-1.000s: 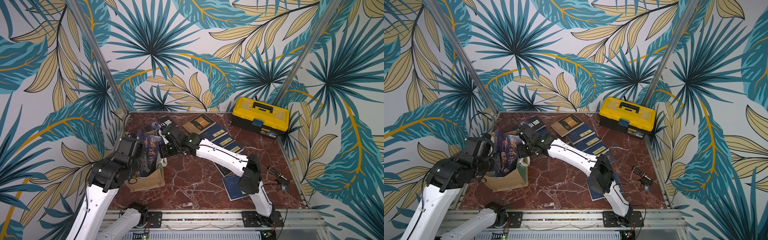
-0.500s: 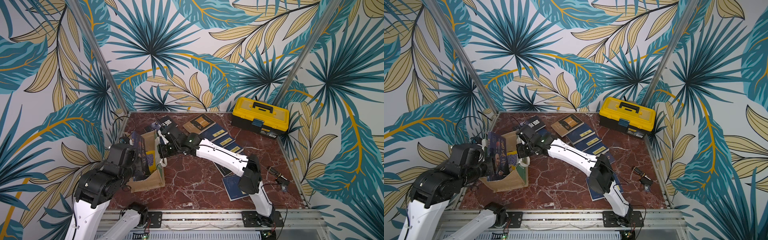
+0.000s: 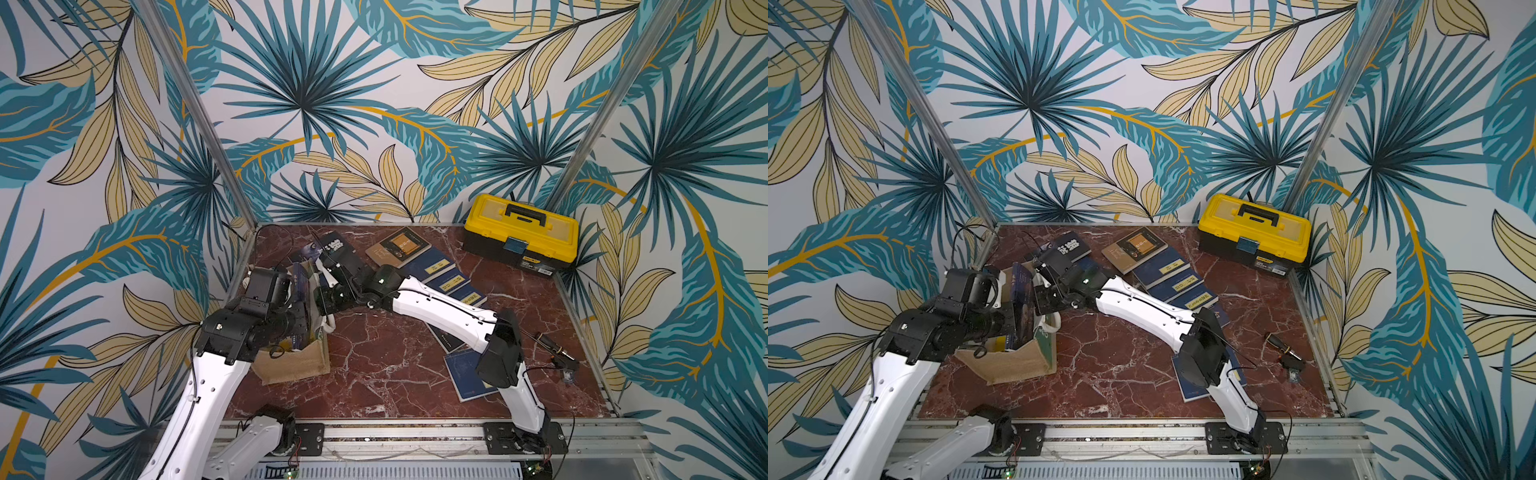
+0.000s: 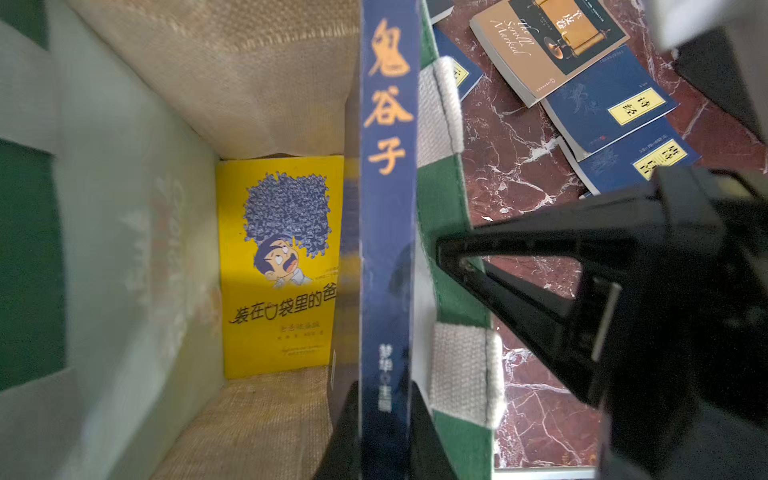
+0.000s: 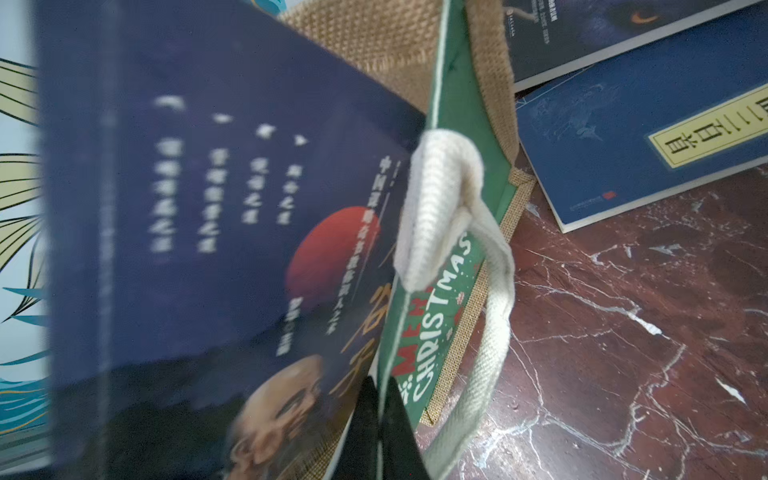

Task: Put the books into the canvas bag
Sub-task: Place the book in the canvas bag.

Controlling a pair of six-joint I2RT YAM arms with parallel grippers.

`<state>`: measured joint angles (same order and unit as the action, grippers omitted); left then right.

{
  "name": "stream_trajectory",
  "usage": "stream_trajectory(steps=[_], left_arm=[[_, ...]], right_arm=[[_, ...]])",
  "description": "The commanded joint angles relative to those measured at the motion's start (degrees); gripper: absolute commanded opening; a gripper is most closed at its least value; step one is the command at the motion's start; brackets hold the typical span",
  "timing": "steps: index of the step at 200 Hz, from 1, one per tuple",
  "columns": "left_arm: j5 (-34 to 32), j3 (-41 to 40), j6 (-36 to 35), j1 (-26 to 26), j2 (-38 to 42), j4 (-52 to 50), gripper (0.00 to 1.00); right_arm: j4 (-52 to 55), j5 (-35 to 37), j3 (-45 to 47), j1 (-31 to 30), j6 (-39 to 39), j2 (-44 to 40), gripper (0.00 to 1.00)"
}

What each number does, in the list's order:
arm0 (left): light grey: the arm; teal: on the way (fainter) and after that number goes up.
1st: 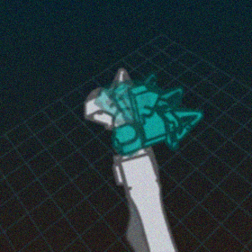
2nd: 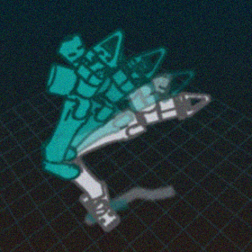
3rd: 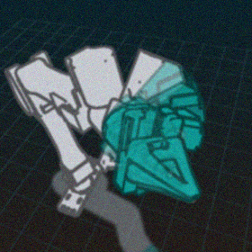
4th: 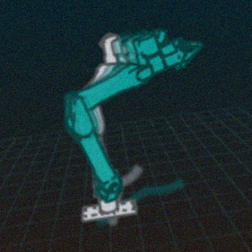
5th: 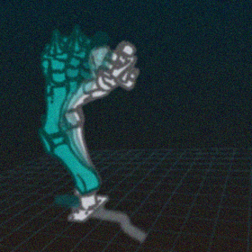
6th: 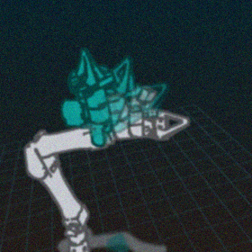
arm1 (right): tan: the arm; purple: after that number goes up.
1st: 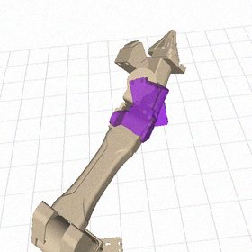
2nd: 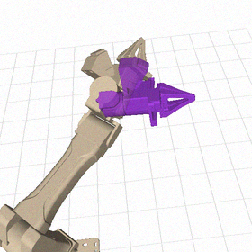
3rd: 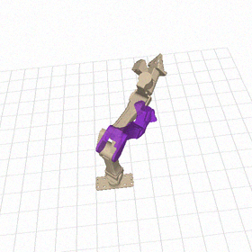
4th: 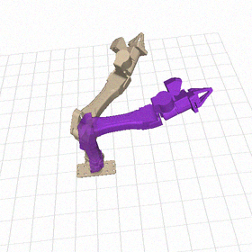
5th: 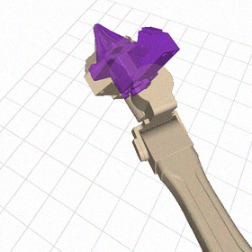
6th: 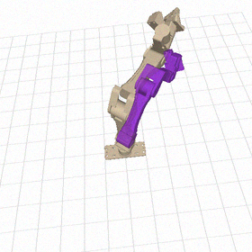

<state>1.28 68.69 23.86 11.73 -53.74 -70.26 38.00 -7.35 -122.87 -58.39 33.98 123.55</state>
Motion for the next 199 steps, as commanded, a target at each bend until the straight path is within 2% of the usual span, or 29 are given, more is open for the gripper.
stream_trajectory(steps=[1, 84, 122, 141, 169, 199], left_arm=[[10.83, -2.84, -1.93, -4.79, -0.21, 7.04, 0.0], [30.53, -17.7, -5.45, -23.81, -2.61, 16.62, 0.0], [31.69, -19.03, -5.38, -28.43, -4.68, 16.49, 0.0], [32.03, -18.94, -5.49, -29.92, -5.14, 16.48, 0.09], [31.45, -18.02, -5.57, -31.24, -4.36, 16.47, 0.37], [28.96, -14.77, -5.08, -31.33, -1.43, 16.38, 0.5]], right_arm=[[-0.2, 0.27, 0.92, 0.1, -0.94, -2.61, 0.0], [-0.67, -0.47, 1.28, 0.05, -0.91, -2.56, 0.0], [-0.64, -0.07, 1.28, 0.13, -0.76, -2.52, 0.0], [-0.62, -0.1, 1.39, 0.12, -0.58, -2.51, 0.0], [-0.53, 0.28, 1.35, 0.07, -0.75, -2.5, 0.0], [-0.64, 0.57, 1.15, 0.18, -0.8, -2.55, 0.0]])
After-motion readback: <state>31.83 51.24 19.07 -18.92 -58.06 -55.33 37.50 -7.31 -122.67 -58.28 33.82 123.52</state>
